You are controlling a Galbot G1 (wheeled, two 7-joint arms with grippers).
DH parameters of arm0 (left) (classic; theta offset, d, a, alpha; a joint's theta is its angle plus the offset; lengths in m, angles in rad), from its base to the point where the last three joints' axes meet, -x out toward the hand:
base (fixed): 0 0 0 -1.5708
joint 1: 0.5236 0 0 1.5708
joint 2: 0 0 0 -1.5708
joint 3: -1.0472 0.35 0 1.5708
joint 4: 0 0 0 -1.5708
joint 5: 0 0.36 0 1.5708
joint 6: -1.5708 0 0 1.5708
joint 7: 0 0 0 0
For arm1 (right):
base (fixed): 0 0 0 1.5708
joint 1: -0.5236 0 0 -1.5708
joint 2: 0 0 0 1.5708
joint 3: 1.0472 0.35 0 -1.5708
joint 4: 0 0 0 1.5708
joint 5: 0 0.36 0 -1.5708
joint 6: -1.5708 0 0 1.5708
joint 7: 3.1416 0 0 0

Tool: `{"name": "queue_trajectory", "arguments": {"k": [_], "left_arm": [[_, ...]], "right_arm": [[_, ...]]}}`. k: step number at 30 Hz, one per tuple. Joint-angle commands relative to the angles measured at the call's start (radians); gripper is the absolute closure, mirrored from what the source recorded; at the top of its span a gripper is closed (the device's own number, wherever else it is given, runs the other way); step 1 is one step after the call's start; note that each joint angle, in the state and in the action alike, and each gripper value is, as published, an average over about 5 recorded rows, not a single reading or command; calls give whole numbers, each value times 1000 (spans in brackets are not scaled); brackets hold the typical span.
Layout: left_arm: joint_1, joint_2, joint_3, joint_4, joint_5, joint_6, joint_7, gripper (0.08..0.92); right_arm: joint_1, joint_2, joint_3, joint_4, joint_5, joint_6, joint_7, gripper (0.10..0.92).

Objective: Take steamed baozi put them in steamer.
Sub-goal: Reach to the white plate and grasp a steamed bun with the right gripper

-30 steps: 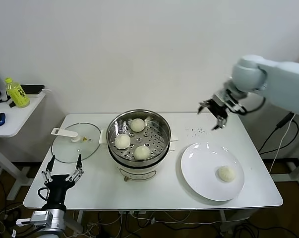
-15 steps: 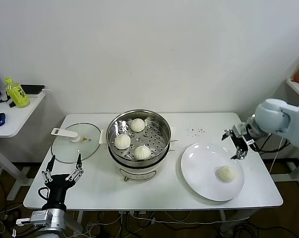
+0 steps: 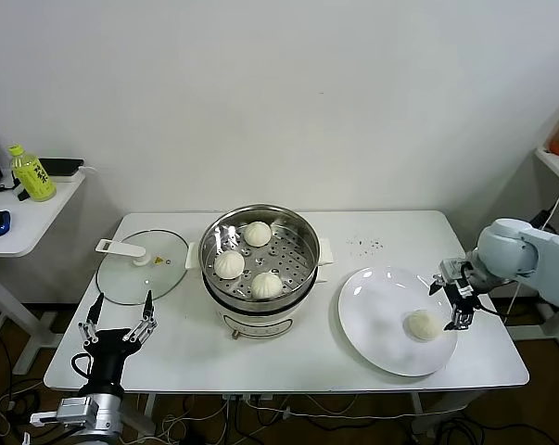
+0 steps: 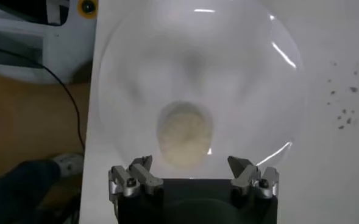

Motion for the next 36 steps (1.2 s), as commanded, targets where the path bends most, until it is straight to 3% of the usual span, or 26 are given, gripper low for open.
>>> {"name": "queue_trajectory", "arguments": {"k": [1,36], "left_arm": [[5,-1,0,7,1,-3,1,177],[7,1,-4,19,3,-4,1,177]], "right_arm": [[-187,16,136,-81,-28,-17,-18,203],[-326,114,272,-172,-55,-20,13,203]]}}
